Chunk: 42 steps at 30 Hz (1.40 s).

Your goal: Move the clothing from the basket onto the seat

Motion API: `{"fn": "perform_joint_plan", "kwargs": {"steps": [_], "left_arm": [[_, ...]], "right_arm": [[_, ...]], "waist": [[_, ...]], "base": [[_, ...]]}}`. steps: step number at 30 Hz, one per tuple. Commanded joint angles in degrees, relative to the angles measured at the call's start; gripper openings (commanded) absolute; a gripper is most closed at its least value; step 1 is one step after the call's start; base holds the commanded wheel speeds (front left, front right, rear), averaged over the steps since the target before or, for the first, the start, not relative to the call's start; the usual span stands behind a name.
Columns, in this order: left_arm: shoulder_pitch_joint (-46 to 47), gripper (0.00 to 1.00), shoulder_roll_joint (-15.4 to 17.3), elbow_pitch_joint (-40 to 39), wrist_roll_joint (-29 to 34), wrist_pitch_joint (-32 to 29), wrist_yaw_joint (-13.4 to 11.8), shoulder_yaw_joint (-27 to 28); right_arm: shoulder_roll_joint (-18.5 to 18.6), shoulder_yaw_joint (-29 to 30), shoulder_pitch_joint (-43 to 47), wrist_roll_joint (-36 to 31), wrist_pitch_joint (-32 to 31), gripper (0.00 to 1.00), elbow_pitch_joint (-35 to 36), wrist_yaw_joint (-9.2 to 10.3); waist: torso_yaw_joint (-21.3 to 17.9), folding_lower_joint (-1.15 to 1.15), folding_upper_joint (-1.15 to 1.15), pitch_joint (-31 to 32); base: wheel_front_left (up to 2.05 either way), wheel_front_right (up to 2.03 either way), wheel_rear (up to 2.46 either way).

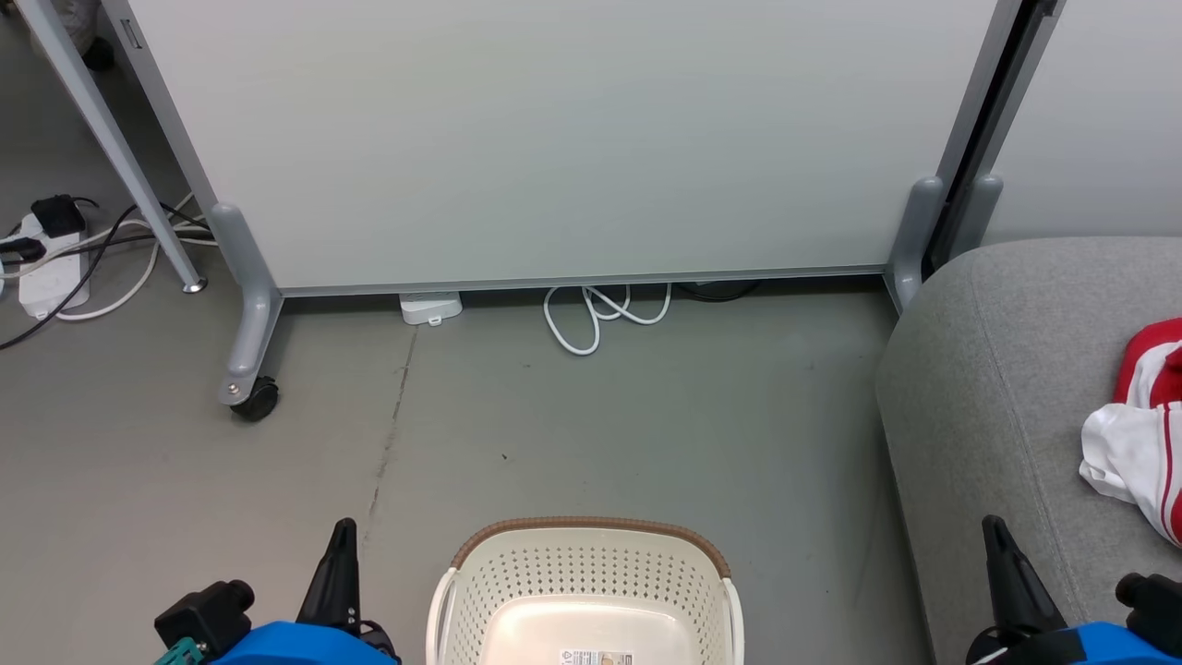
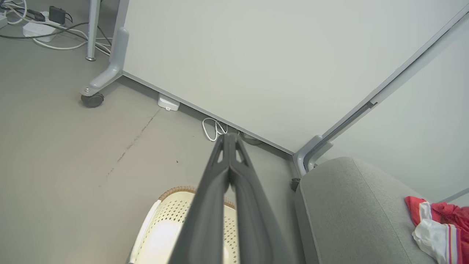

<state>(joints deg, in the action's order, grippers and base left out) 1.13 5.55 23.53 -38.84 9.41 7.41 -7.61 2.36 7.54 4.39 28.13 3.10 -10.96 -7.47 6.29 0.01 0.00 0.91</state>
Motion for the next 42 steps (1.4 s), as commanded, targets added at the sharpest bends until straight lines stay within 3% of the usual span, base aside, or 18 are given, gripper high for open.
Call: {"fn": "perform_joint_plan", "kwargs": {"steps": [1, 42], "left_arm": [[1.8, 0.0, 0.1, -1.3, -2.2, -0.6, 0.0, 1.0], [3.7, 0.0, -1.2, -5.6, -28.2, -8.3, 0.1, 7.6]], "right_arm": [[0.3, -0.1, -1.9, 2.7, -0.3, 0.0, 0.6, -0.02], [0.5, -0.6, -6.5, 33.8, -5.1, 0.0, -1.2, -0.03]], "waist": [[-0.1, 0.0, 0.0, 0.0], [-2.5, -0.01, 0.0, -0.4]], "base": [[0.0, 0.0, 0.0], [0.0, 0.0, 0.0]]}}
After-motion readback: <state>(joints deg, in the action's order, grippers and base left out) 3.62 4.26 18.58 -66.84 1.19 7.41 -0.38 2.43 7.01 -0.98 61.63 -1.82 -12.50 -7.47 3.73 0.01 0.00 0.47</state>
